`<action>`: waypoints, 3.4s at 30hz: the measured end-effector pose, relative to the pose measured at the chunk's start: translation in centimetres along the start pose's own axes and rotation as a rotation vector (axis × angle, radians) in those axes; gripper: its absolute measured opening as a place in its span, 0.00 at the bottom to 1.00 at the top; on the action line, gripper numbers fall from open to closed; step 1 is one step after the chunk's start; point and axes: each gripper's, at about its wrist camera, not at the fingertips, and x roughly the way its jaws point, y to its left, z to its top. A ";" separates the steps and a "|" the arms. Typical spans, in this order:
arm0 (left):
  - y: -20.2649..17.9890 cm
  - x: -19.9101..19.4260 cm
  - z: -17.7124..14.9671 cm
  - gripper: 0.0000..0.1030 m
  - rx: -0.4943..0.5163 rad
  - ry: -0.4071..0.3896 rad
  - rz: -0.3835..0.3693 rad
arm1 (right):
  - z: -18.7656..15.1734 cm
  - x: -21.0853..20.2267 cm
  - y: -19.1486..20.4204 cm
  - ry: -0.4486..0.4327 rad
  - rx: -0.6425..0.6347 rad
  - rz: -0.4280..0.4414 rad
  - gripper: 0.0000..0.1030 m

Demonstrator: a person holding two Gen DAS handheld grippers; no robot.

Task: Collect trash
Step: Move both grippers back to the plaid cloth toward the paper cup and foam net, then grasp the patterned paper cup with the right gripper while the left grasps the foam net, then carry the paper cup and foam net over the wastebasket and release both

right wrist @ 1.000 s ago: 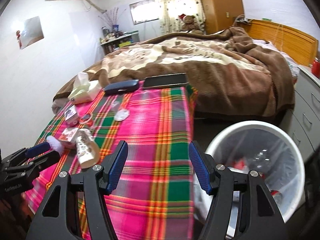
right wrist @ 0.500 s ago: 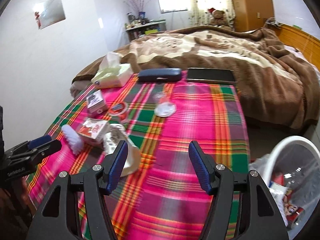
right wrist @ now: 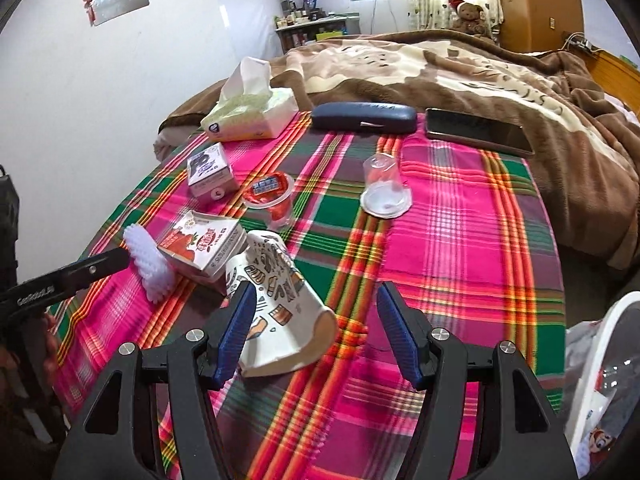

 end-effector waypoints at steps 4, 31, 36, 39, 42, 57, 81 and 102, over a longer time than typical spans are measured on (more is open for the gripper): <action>0.4 1.1 0.5 0.74 -0.030 0.012 -0.007 | -0.1 0.7 0.2 0.018 0.003 0.011 0.42; -0.6 5.5 2.1 0.57 -0.073 0.027 0.072 | -0.7 0.8 -1.5 0.006 0.054 -0.014 0.11; -1.1 5.7 2.2 0.40 -0.056 0.032 0.073 | -0.8 0.7 -1.6 0.001 0.062 -0.009 0.11; -1.5 5.7 2.0 0.31 -0.035 0.032 0.065 | -0.9 0.5 -1.8 -0.005 0.067 -0.008 0.11; -2.1 5.4 1.7 0.28 -0.007 0.032 0.050 | -0.9 0.2 -1.9 -0.012 0.073 -0.006 0.11; -4.5 1.4 0.3 0.28 0.089 -0.019 0.033 | -1.0 -1.7 -2.1 -0.057 0.093 -0.009 0.11; -12.9 -4.9 -2.2 0.28 0.274 -0.115 -0.095 | -2.2 -7.8 -5.2 -0.193 0.175 -0.102 0.11; -26.4 -5.7 -6.5 0.28 0.502 -0.095 -0.290 | -6.0 -14.7 -12.9 -0.302 0.332 -0.293 0.11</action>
